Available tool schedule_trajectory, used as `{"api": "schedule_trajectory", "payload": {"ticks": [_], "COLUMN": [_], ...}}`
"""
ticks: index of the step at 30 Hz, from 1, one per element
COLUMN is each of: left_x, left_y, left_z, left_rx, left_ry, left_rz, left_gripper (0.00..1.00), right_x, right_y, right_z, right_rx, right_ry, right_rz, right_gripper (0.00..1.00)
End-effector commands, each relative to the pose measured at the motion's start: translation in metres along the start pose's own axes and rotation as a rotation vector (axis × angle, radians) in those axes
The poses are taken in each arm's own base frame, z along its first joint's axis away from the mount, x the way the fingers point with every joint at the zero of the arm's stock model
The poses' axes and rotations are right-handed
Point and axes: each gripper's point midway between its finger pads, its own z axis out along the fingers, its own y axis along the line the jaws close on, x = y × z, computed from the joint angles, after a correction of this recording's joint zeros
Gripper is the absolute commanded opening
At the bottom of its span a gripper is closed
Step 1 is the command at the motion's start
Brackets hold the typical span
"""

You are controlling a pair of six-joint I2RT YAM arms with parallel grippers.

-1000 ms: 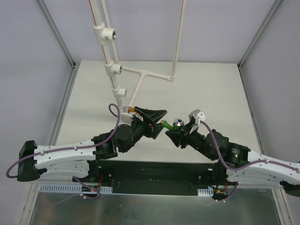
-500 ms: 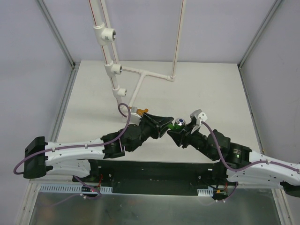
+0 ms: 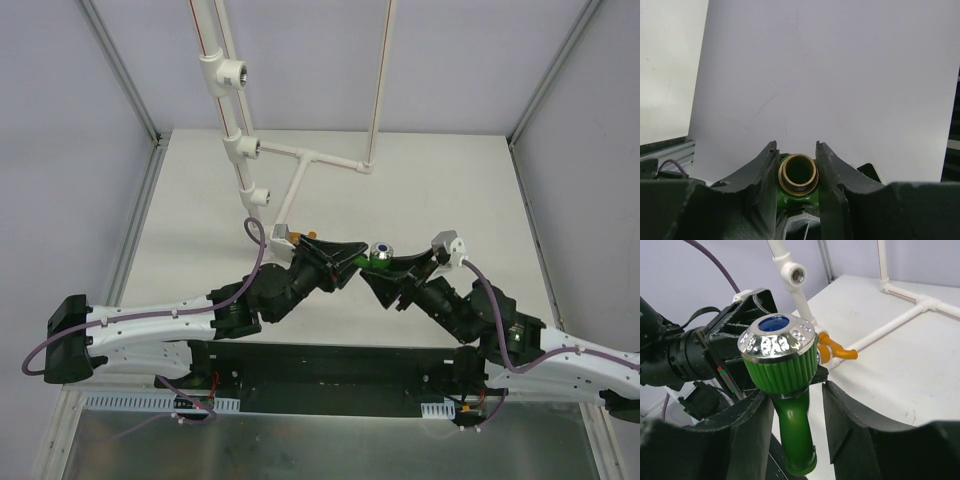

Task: Install the water faucets
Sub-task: Pick up the water faucet from the center of the board.

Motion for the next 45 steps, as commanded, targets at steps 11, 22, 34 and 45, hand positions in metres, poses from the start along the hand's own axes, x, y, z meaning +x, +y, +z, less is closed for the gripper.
{"api": "schedule_trajectory", "payload": {"ticks": [11,22,34,45], "left_x": [0.010,0.012,-0.010,-0.006], "left_y": [-0.037,-0.025,0.000,-0.004], "left_z": [-0.006,-0.006,-0.022,-0.022], "left_rx": [0.102,0.081,-0.077,-0.070], "left_ry": [0.050,0.064,-0.006,0.010], "left_rz": [-0.098,-0.100,0.216,0.228], "left_gripper": [0.00,0.22,0.76,0.65], "right_x": [-0.034,-0.043,-0.039,-0.032], "right_y": [0.017,0.017,0.016,0.023], "right_z": [0.028,0.030,0.006,0.000], "right_rx": [-0.004,0.015,0.044,0.009], "right_ry": [-0.119,-0.136,0.055,0.107], "right_rz": [-0.038,-0.026,0.072,0.105], "right_gripper": [0.46,0.00,0.00,0.00]}}
